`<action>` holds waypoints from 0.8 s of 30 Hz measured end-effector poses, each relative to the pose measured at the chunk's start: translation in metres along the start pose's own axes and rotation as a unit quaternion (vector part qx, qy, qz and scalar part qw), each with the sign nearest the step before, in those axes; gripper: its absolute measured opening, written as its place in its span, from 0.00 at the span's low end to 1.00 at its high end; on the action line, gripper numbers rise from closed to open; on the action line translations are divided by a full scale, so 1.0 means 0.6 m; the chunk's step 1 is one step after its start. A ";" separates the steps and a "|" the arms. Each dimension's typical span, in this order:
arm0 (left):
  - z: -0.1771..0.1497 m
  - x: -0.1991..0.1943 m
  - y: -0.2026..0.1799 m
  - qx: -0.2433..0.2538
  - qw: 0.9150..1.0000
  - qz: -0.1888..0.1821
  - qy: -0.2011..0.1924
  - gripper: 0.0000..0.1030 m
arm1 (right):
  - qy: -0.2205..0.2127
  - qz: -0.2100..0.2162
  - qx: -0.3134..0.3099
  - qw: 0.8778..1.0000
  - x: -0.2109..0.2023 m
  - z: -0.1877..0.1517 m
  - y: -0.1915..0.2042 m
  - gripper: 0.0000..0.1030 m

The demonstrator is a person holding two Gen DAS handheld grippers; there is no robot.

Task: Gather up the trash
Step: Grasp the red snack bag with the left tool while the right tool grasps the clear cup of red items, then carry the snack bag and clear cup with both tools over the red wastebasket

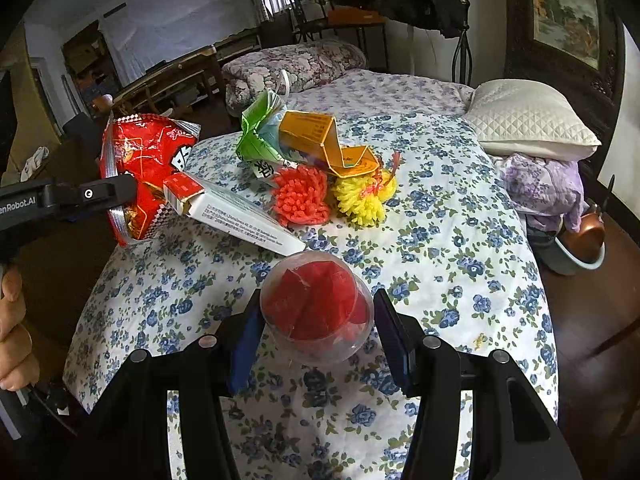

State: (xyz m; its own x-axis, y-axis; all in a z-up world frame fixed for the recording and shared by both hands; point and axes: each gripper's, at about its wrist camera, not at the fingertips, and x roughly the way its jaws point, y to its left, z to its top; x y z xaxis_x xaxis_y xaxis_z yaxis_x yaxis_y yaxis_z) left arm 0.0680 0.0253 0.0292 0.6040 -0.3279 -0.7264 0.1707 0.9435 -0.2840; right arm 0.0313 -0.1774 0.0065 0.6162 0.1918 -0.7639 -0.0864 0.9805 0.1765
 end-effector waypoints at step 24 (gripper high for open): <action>-0.066 -0.092 -0.052 0.001 0.999 -0.020 -0.046 0.19 | -0.077 0.024 0.052 0.995 -0.125 -0.040 -0.039 0.52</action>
State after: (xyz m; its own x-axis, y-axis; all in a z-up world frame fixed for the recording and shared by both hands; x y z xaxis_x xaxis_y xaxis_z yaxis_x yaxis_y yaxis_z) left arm -0.0014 0.0122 0.0538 0.6654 -0.3606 -0.6536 0.1977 0.9295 -0.3115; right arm -0.0320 -0.2137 0.0448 0.7266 0.2208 -0.6507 -0.0415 0.9593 0.2792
